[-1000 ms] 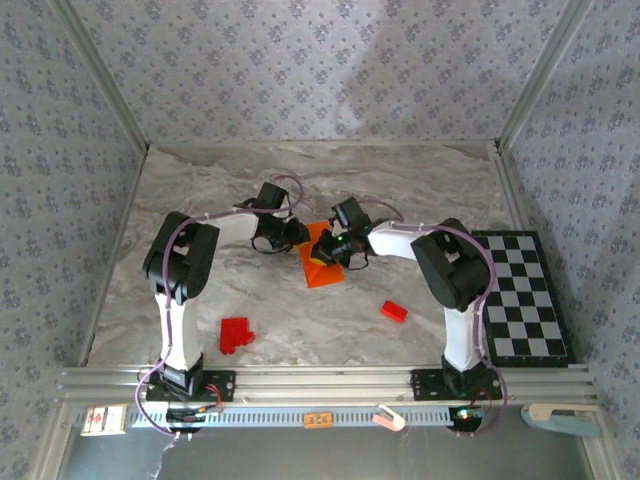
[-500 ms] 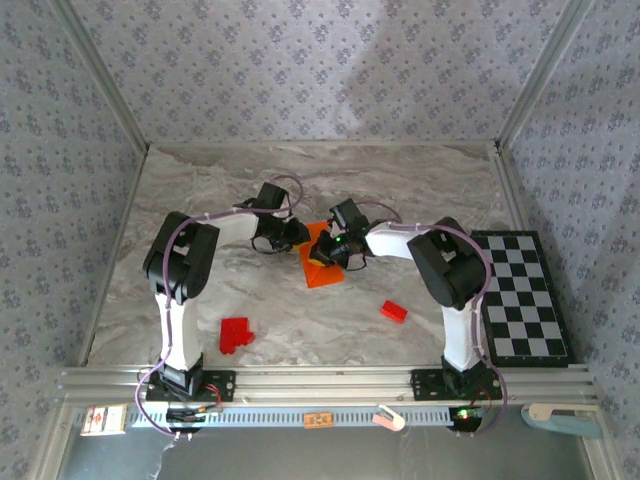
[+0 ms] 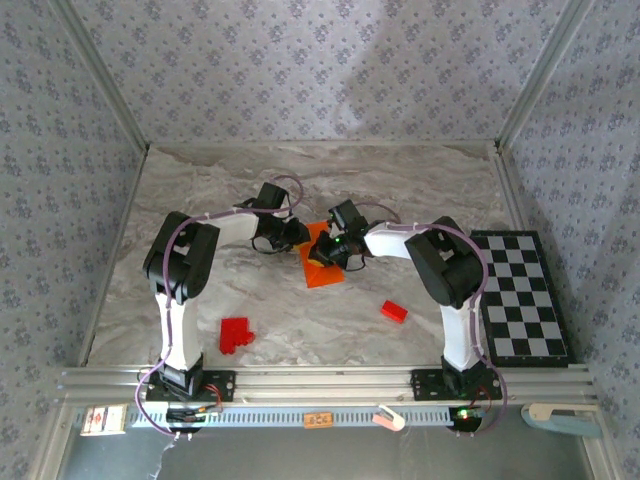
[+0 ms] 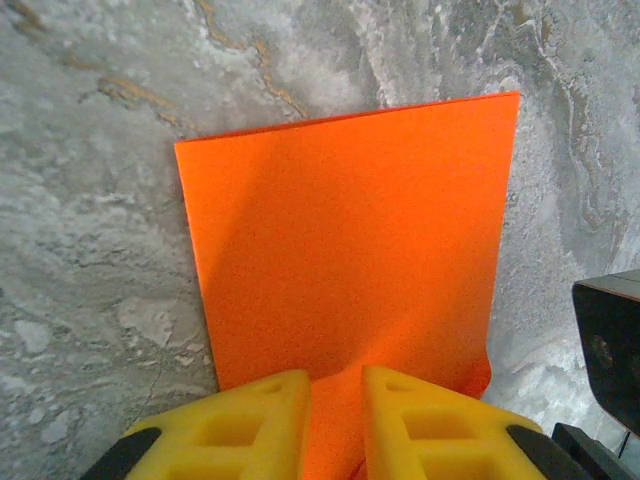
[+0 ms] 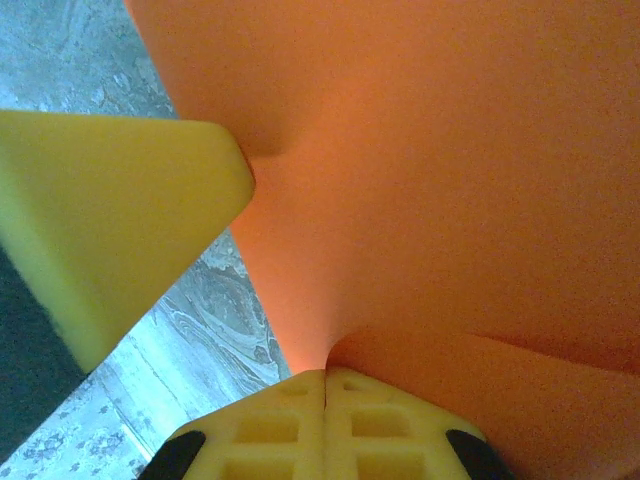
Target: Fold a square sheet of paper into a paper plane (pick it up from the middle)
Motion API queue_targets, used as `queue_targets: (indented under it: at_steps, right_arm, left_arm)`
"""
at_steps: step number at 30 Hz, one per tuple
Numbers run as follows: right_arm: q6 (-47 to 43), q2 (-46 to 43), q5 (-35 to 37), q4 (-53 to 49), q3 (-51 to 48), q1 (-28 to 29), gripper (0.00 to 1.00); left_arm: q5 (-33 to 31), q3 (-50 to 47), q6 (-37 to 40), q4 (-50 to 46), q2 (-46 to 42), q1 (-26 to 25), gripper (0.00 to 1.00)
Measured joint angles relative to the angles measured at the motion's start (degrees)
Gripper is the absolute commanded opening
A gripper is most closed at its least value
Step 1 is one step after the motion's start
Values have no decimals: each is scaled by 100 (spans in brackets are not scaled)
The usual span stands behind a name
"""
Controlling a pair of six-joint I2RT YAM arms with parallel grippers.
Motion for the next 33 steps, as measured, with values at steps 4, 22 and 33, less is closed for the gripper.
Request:
queue_targets:
  at_steps: [4,22,33]
  right_arm:
    - [4,0,15,26,0,0,0]
    - [20,-2,111,33,0,0,0]
    - [-9,-7,109,-28,0,0,0]
  left_arm:
    - [0,0,-13,0,0,0,22]
    - [0,0,-15,0,0,0,22]
    - [0,0,-15,0,0,-2,22]
